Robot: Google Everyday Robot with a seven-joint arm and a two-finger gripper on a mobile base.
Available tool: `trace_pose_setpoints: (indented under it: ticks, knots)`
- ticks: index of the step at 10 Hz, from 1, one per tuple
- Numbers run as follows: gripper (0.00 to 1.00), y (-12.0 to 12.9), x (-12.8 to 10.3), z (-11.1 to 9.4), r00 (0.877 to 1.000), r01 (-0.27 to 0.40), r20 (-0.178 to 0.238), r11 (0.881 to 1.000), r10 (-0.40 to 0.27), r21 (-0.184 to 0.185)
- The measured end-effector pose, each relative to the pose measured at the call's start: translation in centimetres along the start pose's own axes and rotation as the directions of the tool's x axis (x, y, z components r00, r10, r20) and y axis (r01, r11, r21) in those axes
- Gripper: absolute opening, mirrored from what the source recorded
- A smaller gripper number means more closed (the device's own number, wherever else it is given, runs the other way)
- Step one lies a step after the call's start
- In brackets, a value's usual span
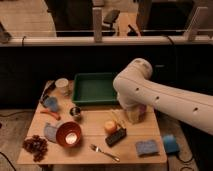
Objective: Wipe tray with sponge
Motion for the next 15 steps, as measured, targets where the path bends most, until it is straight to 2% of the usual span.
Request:
trace_pose_setpoints:
  ticks: [2,3,6,8,15]
  knots:
    - [0.8,-0.2,-0.8,-0.2,1.0,0.019,0.003,1.0,-0.019,0.0]
    - [0.8,0.1,-0.6,0.0,1.0,0.001,0.006,1.0,-0.001,-0.001]
    - [0.8,2.7,1.7,0.8,0.998,-0.058,0.034,0.998,0.058,-0.009]
    - [0.8,4.0,2.5,1.5,0.996,-0.076,0.055,0.997,0.077,-0.011]
    - [0.8,7.9,3.3,7.1,0.99,-0.096,0.101,0.995,0.099,-0.04]
